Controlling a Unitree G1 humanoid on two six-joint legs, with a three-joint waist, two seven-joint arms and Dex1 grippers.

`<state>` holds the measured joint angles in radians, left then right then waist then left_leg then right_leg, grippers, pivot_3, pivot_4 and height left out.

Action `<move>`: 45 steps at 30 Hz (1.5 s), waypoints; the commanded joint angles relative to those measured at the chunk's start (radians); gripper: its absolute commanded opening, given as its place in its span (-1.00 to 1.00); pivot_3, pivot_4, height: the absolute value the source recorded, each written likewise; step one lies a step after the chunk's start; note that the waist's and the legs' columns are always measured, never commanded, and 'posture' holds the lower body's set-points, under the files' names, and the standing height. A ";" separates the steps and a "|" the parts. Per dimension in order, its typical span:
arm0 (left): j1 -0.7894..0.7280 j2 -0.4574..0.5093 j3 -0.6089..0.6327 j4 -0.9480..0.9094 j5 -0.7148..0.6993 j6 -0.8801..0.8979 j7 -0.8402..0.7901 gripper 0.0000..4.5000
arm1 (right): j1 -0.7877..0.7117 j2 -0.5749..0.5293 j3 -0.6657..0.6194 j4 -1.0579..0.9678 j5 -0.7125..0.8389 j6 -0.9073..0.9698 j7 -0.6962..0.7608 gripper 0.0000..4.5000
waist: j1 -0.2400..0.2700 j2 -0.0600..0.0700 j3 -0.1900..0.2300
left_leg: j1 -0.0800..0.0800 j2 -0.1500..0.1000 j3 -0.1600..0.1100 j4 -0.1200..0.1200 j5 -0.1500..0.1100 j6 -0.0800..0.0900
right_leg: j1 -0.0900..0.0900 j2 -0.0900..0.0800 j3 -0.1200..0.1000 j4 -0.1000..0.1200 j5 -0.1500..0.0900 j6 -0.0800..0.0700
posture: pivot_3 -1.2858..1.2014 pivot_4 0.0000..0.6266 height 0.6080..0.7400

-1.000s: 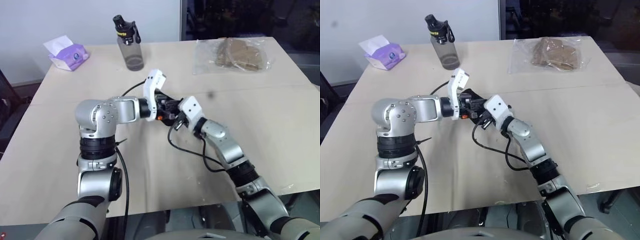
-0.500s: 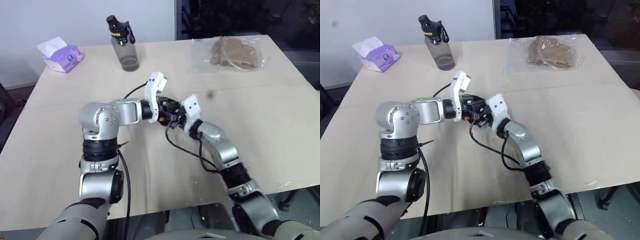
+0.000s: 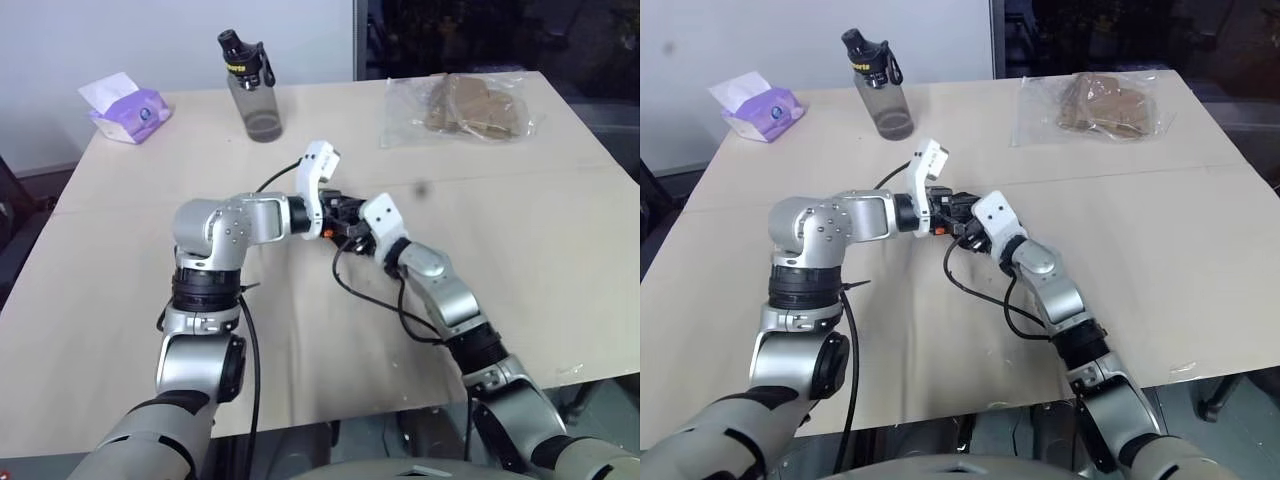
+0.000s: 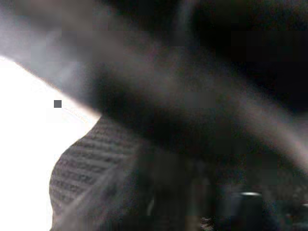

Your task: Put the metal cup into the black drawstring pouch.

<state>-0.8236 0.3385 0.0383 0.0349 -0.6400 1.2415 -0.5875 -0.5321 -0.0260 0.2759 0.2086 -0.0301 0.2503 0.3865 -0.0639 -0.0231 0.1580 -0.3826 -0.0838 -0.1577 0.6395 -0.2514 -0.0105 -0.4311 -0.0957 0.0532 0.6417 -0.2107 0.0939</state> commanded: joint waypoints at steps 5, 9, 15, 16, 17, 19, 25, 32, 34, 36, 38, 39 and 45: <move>-0.027 0.057 -0.052 0.059 0.072 -0.175 -0.090 -1.00 | 0.078 -0.079 -0.047 -0.318 0.087 0.167 0.078 0.75 | -0.001 0.000 0.000 | 0.000 0.001 0.000 -0.001 0.000 0.000 | 0.000 0.001 0.000 0.000 0.000 0.000 | 0.03 -0.52 1.00; -0.038 0.075 -0.051 0.090 0.089 -0.239 -0.128 -1.00 | 0.123 -0.123 -0.040 -0.442 0.097 0.242 0.082 0.97 | 0.002 0.000 0.000 | 0.000 0.001 0.000 0.000 0.000 0.000 | 0.000 0.000 0.000 0.000 0.000 0.000 | 0.03 -0.52 1.00; -0.043 0.114 -0.091 0.083 0.147 -0.304 -0.149 -1.00 | 0.128 -0.135 -0.058 -0.513 0.115 0.293 0.061 0.97 | 0.001 0.000 0.000 | 0.000 0.001 0.001 0.000 0.000 0.000 | 0.000 0.001 0.000 0.001 0.000 0.000 | 0.03 -0.52 1.00; -0.039 0.121 -0.103 0.074 0.163 -0.328 -0.152 -1.00 | 0.126 -0.132 -0.061 -0.515 0.110 0.294 0.048 0.97 | 0.002 0.000 0.000 | 0.000 0.001 0.001 0.000 0.000 0.000 | 0.000 0.001 0.000 0.001 0.000 0.000 | 0.03 -0.52 1.00; -0.034 0.127 -0.111 0.067 0.174 -0.345 -0.155 -1.00 | 0.126 -0.130 -0.062 -0.518 0.106 0.296 0.037 0.97 | 0.004 0.000 0.000 | 0.000 0.001 0.001 0.000 0.000 0.000 | 0.000 0.001 0.000 0.001 0.000 0.000 | 0.03 -0.52 1.00; -0.035 0.127 -0.108 0.059 0.173 -0.343 -0.149 -1.00 | 0.132 -0.141 -0.048 -0.536 0.115 0.298 0.054 0.97 | 0.007 0.000 0.000 | 0.000 0.001 0.001 0.000 0.000 0.000 | 0.000 0.000 0.000 0.000 0.000 0.000 | 0.03 -0.52 1.00; -0.040 0.145 -0.105 0.091 0.217 -0.382 -0.144 -1.00 | 0.183 -0.166 -0.111 -0.635 0.197 0.321 0.076 0.86 | 0.010 0.000 0.000 | 0.000 0.001 0.001 0.000 0.000 0.000 | 0.000 0.001 0.000 0.000 0.000 0.000 | 0.03 -0.52 1.00; -0.056 0.161 -0.089 0.110 0.232 -0.400 -0.159 -1.00 | 0.243 -0.184 -0.182 -0.718 0.282 0.354 0.070 0.88 | 0.019 0.000 0.000 | 0.000 0.001 0.001 0.000 0.000 0.000 | 0.000 0.001 -0.001 0.001 0.000 0.000 | 0.03 -0.52 1.00; -0.057 0.165 -0.084 0.104 0.228 -0.399 -0.163 -1.00 | 0.245 -0.182 -0.171 -0.657 0.218 0.337 0.006 0.98 | 0.020 0.000 0.000 | 0.000 0.001 0.001 0.000 0.000 0.000 | 0.000 0.001 -0.001 0.001 0.000 0.000 | 0.03 -0.52 1.00; -0.055 0.169 -0.081 0.090 0.222 -0.398 -0.171 -1.00 | 0.237 -0.173 -0.153 -0.587 0.195 0.306 -0.009 0.98 | 0.020 0.000 0.000 | 0.000 0.001 0.002 0.000 0.000 0.000 | 0.000 0.001 0.000 0.001 0.000 0.000 | 0.03 -0.52 1.00; -0.051 0.175 -0.082 0.079 0.221 -0.398 -0.179 -1.00 | 0.199 -0.151 -0.139 -0.483 0.173 0.262 -0.025 0.98 | 0.019 0.000 0.000 | 0.000 0.001 0.002 0.000 0.000 0.000 | 0.000 0.001 0.000 0.001 0.000 0.000 | 0.03 -0.52 1.00; -0.048 0.178 -0.081 0.077 0.221 -0.398 -0.182 -1.00 | 0.173 -0.140 -0.131 -0.424 0.158 0.231 -0.028 0.98 | 0.018 0.000 0.000 | 0.001 0.001 0.002 0.000 0.000 0.000 | 0.000 0.001 0.000 0.001 0.000 0.000 | 0.03 -0.52 1.00; -0.039 0.195 -0.077 0.059 0.222 -0.395 -0.193 -1.00 | 0.045 -0.081 -0.128 -0.163 0.119 0.084 -0.046 0.98 | 0.019 0.000 0.000 | 0.001 0.001 0.002 0.000 0.000 0.000 | 0.000 0.001 0.000 0.001 0.000 0.000 | 0.03 -0.52 1.00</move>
<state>-0.8518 0.5196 -0.0680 0.1342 -0.4139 0.8642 -0.7736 -0.4734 -0.1132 0.1498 0.0385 0.0917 0.3780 0.3430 -0.0451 -0.0232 0.1580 -0.3823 -0.0826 -0.1557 0.6395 -0.2515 -0.0104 -0.4312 -0.0949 0.0533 0.6422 -0.2107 0.0940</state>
